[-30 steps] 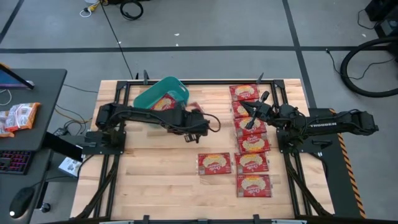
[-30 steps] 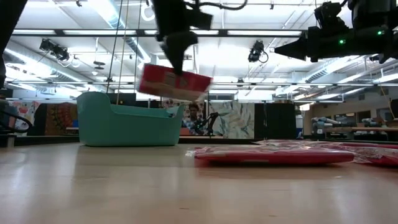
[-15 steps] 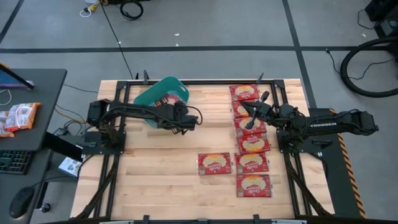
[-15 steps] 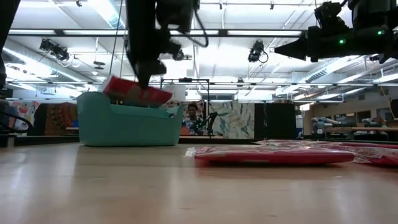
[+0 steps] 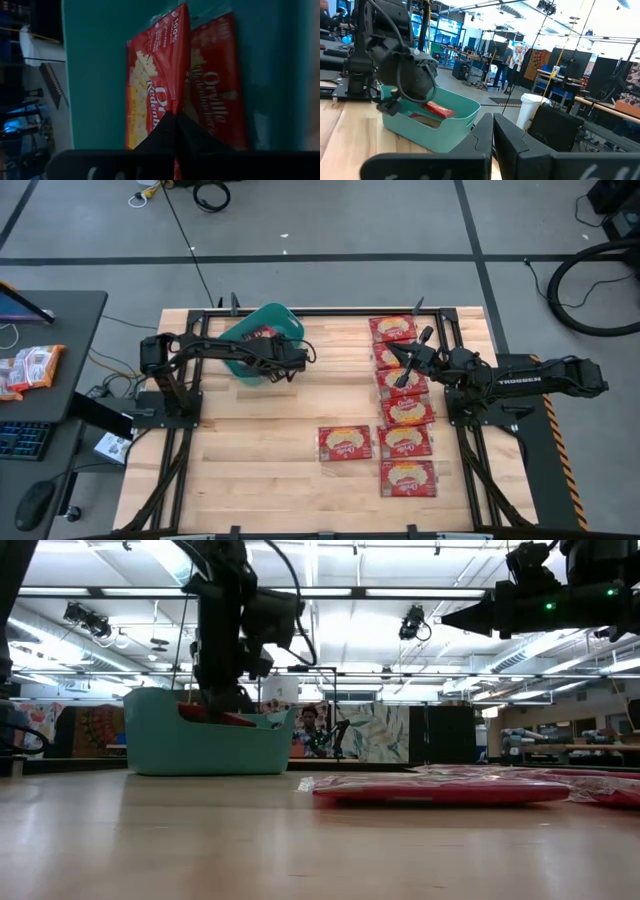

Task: Sort popcorn bags into baskets
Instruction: Put the popcorn bag into the bin

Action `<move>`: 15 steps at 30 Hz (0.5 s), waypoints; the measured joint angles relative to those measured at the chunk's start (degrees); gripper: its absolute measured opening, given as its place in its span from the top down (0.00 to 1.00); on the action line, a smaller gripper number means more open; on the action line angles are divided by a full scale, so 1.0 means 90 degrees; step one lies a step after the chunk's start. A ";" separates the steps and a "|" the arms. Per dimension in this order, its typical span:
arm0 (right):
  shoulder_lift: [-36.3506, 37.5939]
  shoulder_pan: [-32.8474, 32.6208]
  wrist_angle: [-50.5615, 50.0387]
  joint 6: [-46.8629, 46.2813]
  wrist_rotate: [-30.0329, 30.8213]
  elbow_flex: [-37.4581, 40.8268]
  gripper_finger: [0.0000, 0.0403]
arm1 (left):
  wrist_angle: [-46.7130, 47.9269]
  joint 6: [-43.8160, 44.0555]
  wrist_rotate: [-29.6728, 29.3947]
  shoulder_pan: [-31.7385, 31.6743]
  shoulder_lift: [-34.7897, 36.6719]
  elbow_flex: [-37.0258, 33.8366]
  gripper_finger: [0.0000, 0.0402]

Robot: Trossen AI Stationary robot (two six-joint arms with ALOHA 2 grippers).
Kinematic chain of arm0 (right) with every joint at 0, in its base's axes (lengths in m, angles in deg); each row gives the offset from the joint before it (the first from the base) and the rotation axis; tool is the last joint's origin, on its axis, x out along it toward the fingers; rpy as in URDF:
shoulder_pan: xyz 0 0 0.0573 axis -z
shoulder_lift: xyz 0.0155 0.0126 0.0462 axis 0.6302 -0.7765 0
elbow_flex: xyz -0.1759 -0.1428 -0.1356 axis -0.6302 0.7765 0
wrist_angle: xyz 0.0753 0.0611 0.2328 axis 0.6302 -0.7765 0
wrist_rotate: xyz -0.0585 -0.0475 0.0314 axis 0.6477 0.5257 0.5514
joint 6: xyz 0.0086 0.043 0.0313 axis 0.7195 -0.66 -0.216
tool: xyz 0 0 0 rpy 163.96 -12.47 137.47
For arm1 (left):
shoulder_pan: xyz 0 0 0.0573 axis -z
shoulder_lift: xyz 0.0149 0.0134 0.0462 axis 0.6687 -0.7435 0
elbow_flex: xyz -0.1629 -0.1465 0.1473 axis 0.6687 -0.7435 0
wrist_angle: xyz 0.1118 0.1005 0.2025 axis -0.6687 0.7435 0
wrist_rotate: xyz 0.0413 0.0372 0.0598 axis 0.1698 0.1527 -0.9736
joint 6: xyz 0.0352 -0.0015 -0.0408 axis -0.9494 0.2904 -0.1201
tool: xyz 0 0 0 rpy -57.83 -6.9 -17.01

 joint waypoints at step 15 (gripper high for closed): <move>0.0000 0.0000 -0.0001 0.0000 -0.0002 0.0000 0.95 | -0.0026 -0.0204 0.0253 0.0302 0.0024 0.0641 0.70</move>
